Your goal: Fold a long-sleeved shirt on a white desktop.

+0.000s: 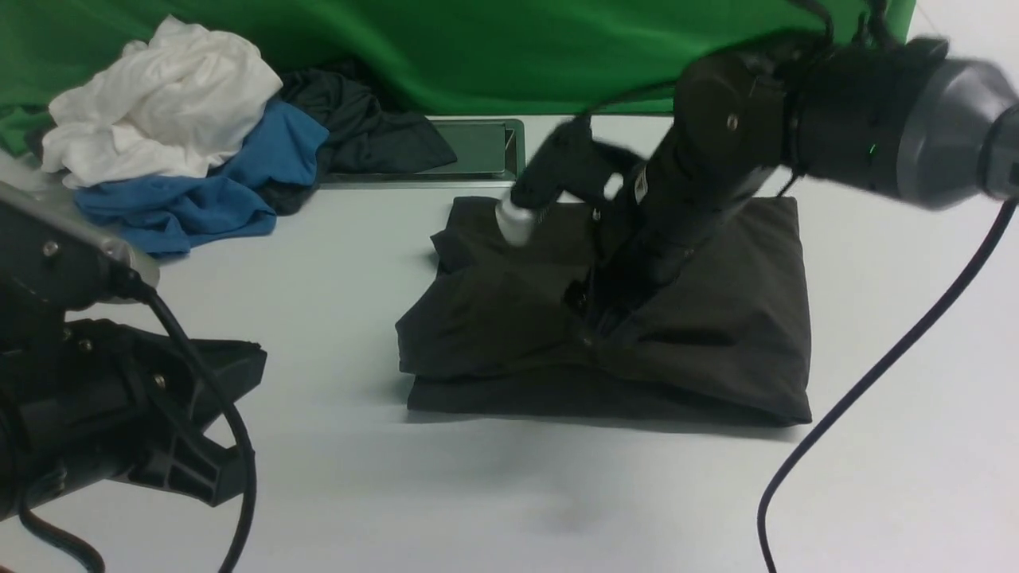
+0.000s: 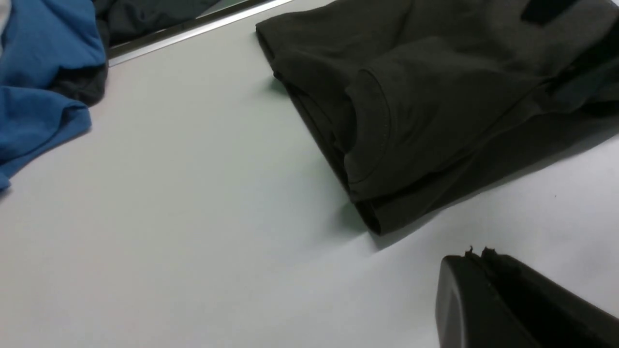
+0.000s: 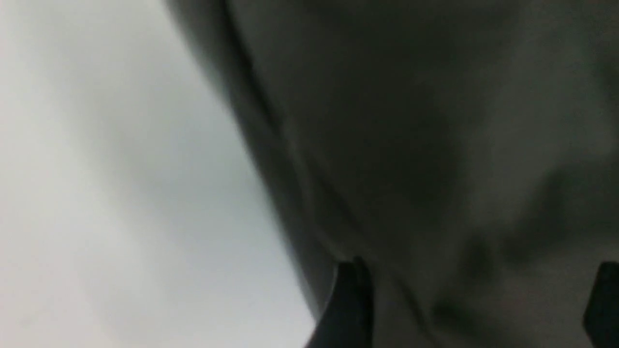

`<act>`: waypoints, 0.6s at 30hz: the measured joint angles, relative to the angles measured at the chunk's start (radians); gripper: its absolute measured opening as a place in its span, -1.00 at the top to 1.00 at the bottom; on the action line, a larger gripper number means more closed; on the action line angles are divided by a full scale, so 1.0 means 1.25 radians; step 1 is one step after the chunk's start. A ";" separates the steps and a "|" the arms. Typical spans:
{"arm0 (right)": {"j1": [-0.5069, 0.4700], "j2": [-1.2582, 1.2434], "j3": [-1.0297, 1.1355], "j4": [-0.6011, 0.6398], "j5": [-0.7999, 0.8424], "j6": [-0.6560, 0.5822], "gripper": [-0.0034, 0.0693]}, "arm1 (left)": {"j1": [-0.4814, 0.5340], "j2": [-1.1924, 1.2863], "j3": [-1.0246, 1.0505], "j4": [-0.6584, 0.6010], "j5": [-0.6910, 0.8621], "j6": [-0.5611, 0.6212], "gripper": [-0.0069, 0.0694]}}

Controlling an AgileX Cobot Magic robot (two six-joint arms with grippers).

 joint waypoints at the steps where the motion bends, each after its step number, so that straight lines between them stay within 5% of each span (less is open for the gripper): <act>1: 0.000 -0.008 -0.010 -0.009 0.012 0.018 -0.53 | 0.000 0.000 -0.001 0.000 0.002 0.000 0.77; 8: -0.004 -0.145 -0.015 -0.083 0.146 0.212 0.73 | 0.000 -0.122 -0.038 -0.089 0.016 0.089 0.77; 18: -0.006 -0.507 0.265 -0.100 0.118 0.450 0.74 | -0.026 -0.441 0.070 -0.137 -0.020 0.146 0.77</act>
